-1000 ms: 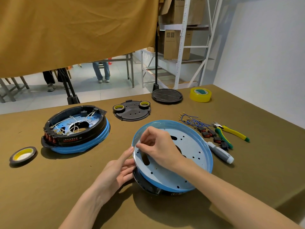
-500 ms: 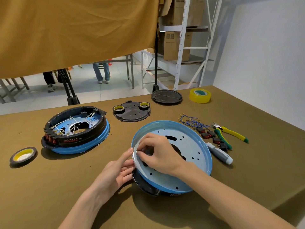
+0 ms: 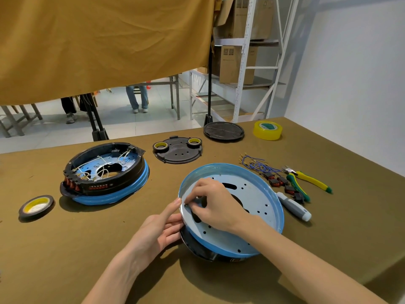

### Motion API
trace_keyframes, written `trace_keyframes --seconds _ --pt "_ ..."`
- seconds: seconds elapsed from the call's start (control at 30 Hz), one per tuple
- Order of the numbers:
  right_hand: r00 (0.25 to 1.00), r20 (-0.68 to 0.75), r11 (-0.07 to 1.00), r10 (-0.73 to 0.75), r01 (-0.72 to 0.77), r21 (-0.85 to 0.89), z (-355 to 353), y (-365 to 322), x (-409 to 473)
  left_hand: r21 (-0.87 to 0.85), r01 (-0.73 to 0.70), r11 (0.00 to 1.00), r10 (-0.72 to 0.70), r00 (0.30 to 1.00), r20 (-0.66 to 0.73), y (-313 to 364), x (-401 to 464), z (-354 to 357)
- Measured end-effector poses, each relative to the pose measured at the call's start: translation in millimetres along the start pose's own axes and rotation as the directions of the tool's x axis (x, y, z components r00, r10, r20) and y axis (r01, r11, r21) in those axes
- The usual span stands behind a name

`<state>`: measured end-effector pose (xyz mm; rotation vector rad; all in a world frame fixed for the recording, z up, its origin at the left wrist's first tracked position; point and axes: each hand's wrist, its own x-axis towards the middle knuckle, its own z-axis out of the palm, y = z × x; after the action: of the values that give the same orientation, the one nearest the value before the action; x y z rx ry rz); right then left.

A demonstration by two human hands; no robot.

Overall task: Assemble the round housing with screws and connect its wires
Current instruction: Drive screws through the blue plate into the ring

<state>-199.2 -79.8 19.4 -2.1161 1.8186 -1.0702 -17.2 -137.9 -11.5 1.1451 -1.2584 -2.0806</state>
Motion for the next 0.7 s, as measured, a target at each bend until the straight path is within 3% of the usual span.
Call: trace_keyframes --seconds 0.43,0.5,0.6,0.7 --pt "0.992 0.029 0.992 0.121 -0.12 -0.029 -8.0 -1.7 7.8 -0.005 0.0 1.0 0.0 1.0 -0.02 -1.0 2.8 3.1" --pt "0.983 -0.106 0.988 0.151 -0.152 0.003 -23.5 4.8 7.9 -0.007 -0.002 1.0 0.002 0.999 -0.049 -0.4 3.5 5.0" --pt "0.889 -0.382 0.963 0.254 -0.268 0.017 -56.3 25.8 6.3 0.005 0.001 1.0 -0.001 0.996 -0.085 0.3 5.0 6.9" --pt "0.779 -0.468 0.874 0.417 -0.485 -0.029 -88.1 58.7 -7.4 0.002 0.006 1.0 -0.005 0.996 -0.092 0.2 5.1 7.2"
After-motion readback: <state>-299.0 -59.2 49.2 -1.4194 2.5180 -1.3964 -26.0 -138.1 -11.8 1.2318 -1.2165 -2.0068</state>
